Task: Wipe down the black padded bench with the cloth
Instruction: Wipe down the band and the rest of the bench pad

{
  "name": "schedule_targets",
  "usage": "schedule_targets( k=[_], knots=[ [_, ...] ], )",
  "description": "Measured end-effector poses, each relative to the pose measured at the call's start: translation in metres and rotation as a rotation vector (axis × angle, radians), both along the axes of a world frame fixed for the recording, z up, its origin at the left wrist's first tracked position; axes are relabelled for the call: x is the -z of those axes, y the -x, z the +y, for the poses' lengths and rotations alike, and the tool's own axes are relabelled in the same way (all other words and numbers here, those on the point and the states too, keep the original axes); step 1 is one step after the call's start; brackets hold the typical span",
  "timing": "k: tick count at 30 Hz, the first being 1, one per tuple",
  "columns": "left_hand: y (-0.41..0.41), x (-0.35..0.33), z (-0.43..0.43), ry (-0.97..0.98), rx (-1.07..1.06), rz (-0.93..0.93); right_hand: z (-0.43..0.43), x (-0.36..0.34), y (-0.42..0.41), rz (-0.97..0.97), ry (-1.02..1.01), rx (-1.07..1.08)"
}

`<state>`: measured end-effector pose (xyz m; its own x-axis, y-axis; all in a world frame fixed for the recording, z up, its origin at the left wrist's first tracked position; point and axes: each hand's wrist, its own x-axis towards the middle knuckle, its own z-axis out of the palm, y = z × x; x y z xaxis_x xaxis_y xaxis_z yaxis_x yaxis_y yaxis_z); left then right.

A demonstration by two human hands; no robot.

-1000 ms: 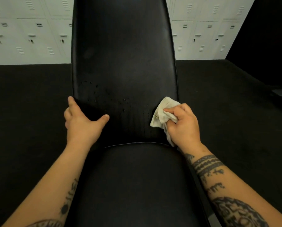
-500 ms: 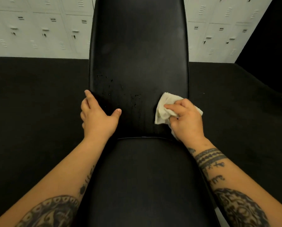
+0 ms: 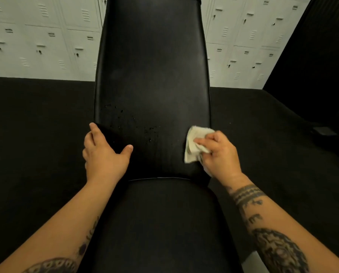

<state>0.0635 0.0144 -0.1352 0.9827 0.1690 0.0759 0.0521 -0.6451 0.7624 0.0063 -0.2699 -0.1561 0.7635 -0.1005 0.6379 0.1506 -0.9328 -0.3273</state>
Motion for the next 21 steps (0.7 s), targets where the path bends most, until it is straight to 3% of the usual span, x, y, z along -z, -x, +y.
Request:
schedule_targets(
  k=[3,5,9,14,18,21],
  knots=[
    [-0.001,0.001,-0.001,-0.005,0.004,-0.004,0.023,-0.024,-0.029,-0.026,-0.136,0.040],
    [-0.002,0.001,-0.001,-0.004,0.002,-0.003,0.035,-0.024,-0.028,0.033,-0.139,-0.068],
    [-0.002,0.001,-0.001,-0.013,0.004,0.003,0.027,-0.003,0.003,0.195,0.076,-0.314],
    [0.000,0.001,0.000,-0.029,0.006,0.003,0.008,-0.002,0.007,0.175,0.245,-0.237],
    [0.001,0.002,-0.002,-0.051,0.007,0.005,0.031,-0.023,-0.026,-0.002,0.054,-0.057],
    [-0.001,0.005,-0.002,-0.058,-0.004,0.003,0.062,-0.029,-0.039,0.019,-0.143,-0.002]
  ],
)
